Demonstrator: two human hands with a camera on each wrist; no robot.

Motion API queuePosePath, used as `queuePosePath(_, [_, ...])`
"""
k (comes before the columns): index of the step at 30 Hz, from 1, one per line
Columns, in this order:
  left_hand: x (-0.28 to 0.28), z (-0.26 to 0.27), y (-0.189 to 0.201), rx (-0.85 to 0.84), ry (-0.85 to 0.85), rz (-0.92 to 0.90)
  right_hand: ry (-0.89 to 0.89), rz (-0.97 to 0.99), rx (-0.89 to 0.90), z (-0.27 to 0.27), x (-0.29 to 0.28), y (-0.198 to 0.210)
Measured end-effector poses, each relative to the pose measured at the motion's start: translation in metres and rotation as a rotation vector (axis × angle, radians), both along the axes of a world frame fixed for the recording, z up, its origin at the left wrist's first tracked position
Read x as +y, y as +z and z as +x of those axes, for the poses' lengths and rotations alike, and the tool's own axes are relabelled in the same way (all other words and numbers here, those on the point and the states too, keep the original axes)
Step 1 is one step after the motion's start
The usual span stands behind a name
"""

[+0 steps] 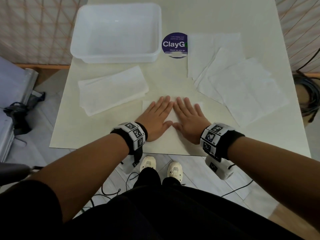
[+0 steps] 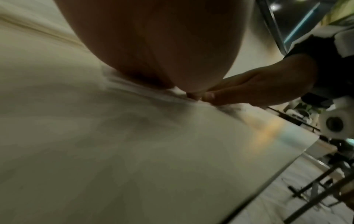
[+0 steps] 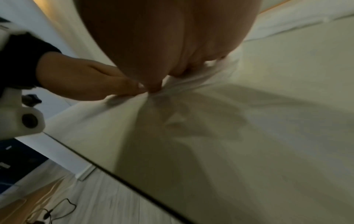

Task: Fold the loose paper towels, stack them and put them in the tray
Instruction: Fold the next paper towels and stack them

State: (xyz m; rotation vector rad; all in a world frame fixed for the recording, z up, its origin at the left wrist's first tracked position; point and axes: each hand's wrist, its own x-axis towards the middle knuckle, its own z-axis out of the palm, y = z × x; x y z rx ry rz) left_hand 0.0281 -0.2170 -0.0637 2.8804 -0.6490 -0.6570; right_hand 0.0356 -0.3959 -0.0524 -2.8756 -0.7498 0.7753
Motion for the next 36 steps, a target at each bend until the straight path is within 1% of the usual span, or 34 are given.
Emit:
queuePosePath(5, [0.012,-0.001,-0.004,-0.046,-0.063,0.079,-0.028,0.018,-0.018,-0.003,-0.02,-0.011])
queuePosePath(11, [0.029,-0.008,-0.007,-0.011,-0.028,0.078,-0.102,0.029,-0.017,-0.012,-0.036,-0.007])
queuePosePath(18, [0.04,-0.015,-0.001,0.008,0.014,0.065,-0.084,0.023,-0.028,-0.01,-0.038,-0.007])
queuePosePath(20, [0.038,-0.015,0.001,0.015,0.02,0.061,-0.117,0.063,-0.061,-0.005,-0.036,0.001])
queuePosePath(22, [0.038,-0.014,0.002,0.011,0.021,0.07,-0.173,0.125,-0.144,0.006,-0.031,0.01])
queuePosePath(24, [0.038,-0.012,0.005,-0.009,0.013,0.097,-0.2,0.11,-0.207,0.02,-0.024,0.017])
queuePosePath(26, [0.037,-0.011,0.01,-0.016,0.014,0.103,-0.203,0.058,-0.225,0.03,-0.016,0.023])
queuePosePath(29, [0.033,-0.01,0.019,-0.048,0.04,0.015,-0.243,0.02,-0.187,0.037,-0.008,0.028])
queuePosePath(31, [0.029,-0.008,0.024,-0.089,0.074,-0.124,-0.274,0.005,-0.143,0.041,-0.006,0.03])
queuePosePath(33, [0.02,-0.009,0.029,-0.091,0.117,-0.249,-0.309,0.0,-0.084,0.044,-0.006,0.033])
queuePosePath(34, [0.014,-0.009,0.032,-0.058,0.161,-0.304,-0.349,0.041,-0.042,0.045,-0.006,0.034])
queuePosePath(36, [0.0,-0.01,0.04,0.061,0.314,-0.432,-0.459,0.207,0.064,0.044,-0.005,0.04])
